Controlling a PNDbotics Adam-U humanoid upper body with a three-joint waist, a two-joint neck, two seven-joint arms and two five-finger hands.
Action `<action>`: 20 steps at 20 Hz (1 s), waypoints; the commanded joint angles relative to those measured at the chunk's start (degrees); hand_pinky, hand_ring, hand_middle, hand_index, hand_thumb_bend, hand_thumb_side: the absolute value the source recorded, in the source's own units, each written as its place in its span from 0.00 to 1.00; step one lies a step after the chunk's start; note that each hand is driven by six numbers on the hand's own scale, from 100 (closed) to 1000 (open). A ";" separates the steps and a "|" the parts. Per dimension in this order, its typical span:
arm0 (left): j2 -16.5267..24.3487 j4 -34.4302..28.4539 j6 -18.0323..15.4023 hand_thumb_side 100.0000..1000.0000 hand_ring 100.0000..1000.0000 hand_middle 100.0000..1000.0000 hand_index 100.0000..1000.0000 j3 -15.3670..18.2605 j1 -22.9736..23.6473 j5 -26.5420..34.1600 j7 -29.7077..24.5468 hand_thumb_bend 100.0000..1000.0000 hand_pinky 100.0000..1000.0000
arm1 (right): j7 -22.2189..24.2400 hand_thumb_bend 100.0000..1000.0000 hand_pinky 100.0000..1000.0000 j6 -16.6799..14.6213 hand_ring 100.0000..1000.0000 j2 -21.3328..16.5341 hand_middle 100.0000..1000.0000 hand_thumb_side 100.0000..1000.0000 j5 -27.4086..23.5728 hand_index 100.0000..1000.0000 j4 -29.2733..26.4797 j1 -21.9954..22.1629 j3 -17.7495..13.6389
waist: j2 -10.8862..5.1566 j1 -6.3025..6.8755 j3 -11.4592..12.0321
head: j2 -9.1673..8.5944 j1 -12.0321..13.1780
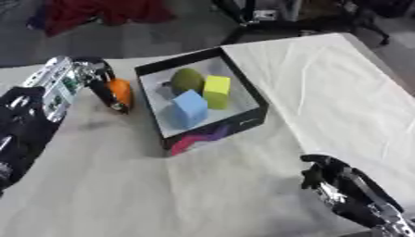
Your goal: Pick up objects on the table and place them in the box.
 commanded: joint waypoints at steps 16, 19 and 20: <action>1.02 -1.68 1.69 0.00 0.39 0.37 0.50 -0.53 -0.41 -13.41 2.99 0.00 0.47 | -0.06 0.00 0.81 -0.13 0.49 -0.60 0.42 0.41 0.00 0.80 -0.65 -0.58 -0.23 | -0.85 -0.70 -0.11 | -0.11 -0.09; 1.52 -3.28 2.25 0.02 0.26 0.23 0.35 -0.34 -0.32 -16.45 8.02 0.00 0.36 | -0.06 0.00 0.80 -0.13 0.49 -0.61 0.43 0.41 0.00 0.80 -0.65 -0.57 -0.22 | -0.87 -0.71 -0.08 | -0.11 -0.13; 1.71 -3.84 2.30 0.02 0.24 0.21 0.32 -0.37 -0.29 -17.30 9.20 0.00 0.34 | -0.06 0.00 0.80 -0.12 0.49 -0.61 0.42 0.41 0.00 0.80 -0.65 -0.57 -0.22 | -0.87 -0.71 -0.06 | -0.11 -0.13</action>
